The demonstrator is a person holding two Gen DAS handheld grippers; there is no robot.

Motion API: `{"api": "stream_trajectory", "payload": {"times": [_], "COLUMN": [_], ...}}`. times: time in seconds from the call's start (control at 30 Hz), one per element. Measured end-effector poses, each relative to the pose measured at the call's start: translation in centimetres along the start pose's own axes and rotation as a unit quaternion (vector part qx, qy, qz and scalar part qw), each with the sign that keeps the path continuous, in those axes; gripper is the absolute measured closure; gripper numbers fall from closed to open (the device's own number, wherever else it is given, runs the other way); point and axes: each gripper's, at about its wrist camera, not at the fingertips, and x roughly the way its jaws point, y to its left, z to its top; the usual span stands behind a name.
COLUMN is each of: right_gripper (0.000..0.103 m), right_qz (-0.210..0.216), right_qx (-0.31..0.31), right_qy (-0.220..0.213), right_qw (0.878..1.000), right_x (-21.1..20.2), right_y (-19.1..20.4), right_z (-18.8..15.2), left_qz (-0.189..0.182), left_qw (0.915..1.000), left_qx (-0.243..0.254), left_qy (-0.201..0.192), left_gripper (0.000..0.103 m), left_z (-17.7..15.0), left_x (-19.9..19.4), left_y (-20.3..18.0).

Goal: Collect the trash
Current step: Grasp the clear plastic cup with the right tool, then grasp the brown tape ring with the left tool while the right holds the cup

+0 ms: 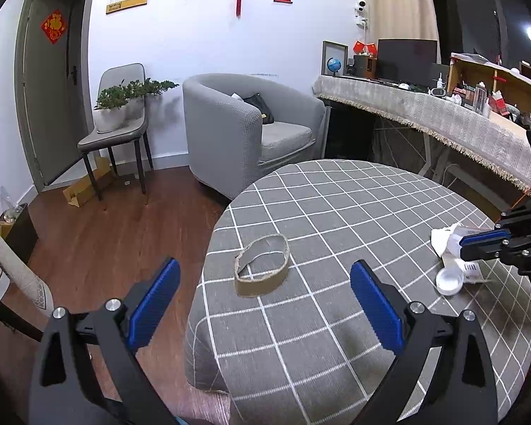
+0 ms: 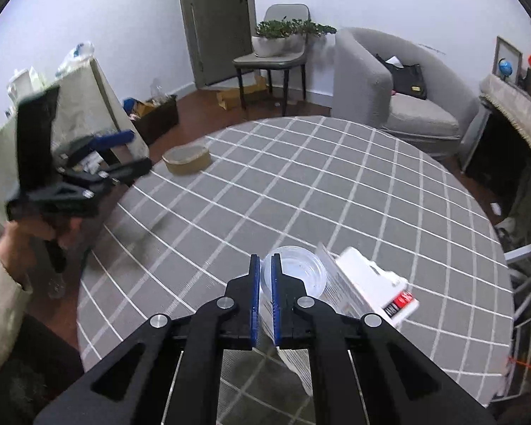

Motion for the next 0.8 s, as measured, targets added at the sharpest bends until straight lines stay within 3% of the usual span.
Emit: {"api": "stream_trajectory", "payload": {"times": [0.23, 0.33, 0.6, 0.67, 0.8], "right_gripper": [0.097, 0.097, 0.097, 0.097, 0.097], "right_qz": [0.039, 0.052, 0.068, 0.070, 0.071], "right_qx": [0.014, 0.016, 0.018, 0.018, 0.020], "right_qy": [-0.001, -0.003, 0.000, 0.002, 0.002], "right_qw": [0.999, 0.999, 0.997, 0.997, 0.997], "right_x": [1.0, 1.3, 2.4, 2.6, 3.1], "right_y": [-0.1, 0.1, -0.2, -0.3, -0.5], "right_z": [0.9, 1.5, 2.4, 2.6, 3.3], "left_qz": [-0.004, -0.005, -0.027, -0.036, -0.039], "left_qw": [0.9999, 0.9998, 0.9986, 0.9978, 0.9975], "left_qx": [0.005, 0.006, 0.009, 0.012, 0.005], "left_qy": [0.008, 0.018, 0.046, 0.055, 0.059], "left_gripper": [0.007, 0.022, 0.038, 0.048, 0.057], "left_z": [0.2, 0.3, 0.1, 0.0, 0.1], "left_x": [1.6, 2.4, 4.6, 5.2, 5.9], "left_y": [0.1, 0.4, 0.9, 0.9, 0.8]}}
